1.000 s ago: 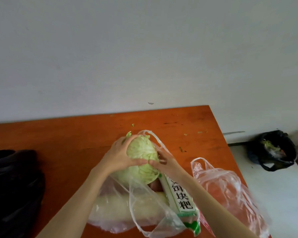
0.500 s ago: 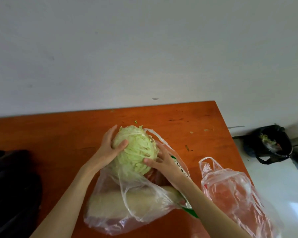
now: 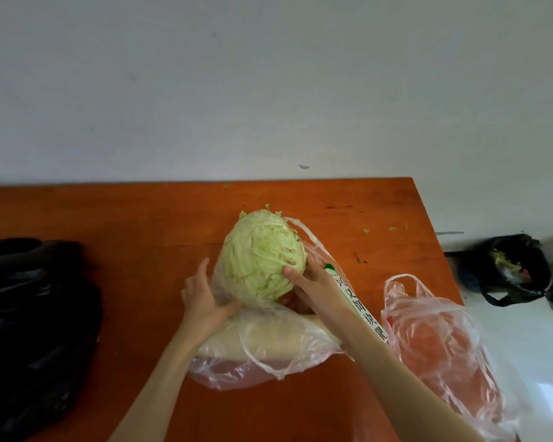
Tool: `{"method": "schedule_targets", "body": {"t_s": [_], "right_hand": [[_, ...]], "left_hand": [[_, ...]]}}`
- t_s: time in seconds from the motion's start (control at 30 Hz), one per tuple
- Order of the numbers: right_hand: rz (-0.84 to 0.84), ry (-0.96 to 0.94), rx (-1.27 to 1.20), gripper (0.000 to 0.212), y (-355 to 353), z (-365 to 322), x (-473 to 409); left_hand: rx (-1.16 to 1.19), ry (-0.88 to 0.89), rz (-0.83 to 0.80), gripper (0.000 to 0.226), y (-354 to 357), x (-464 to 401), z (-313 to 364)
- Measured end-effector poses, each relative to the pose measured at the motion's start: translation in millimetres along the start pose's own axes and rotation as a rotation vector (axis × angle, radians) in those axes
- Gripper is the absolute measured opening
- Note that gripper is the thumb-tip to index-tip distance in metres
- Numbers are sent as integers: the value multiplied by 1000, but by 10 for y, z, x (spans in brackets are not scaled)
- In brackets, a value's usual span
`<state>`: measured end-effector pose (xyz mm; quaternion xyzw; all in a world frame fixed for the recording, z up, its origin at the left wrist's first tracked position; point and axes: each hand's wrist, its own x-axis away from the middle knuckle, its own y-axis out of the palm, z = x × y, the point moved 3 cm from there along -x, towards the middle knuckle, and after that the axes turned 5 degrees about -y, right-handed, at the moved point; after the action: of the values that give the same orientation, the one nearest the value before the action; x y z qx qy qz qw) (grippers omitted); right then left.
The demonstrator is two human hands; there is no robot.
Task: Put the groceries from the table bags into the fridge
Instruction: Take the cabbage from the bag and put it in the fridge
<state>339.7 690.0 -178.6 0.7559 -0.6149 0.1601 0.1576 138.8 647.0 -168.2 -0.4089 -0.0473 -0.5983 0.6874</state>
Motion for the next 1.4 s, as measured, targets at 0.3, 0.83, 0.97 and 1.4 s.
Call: {"method": "schedule_targets", "body": {"t_s": [0.3,0.83,0.97,1.4], "right_hand": [[-44,16,-70,57,-12,-119,22],[-76,148,-544,82,100,24,-43],[-120,147,-520,89,149,17,-39],[75,-169,-393,66,-78,-749,734]], "left_hand": [[-328,-54,106,13,-114,-78,-174],[69,158,-273,100,-5,-409,748],[147,139,-237,118,-3,-349,731],[335,454,-274,124,-183,390,1193]]}}
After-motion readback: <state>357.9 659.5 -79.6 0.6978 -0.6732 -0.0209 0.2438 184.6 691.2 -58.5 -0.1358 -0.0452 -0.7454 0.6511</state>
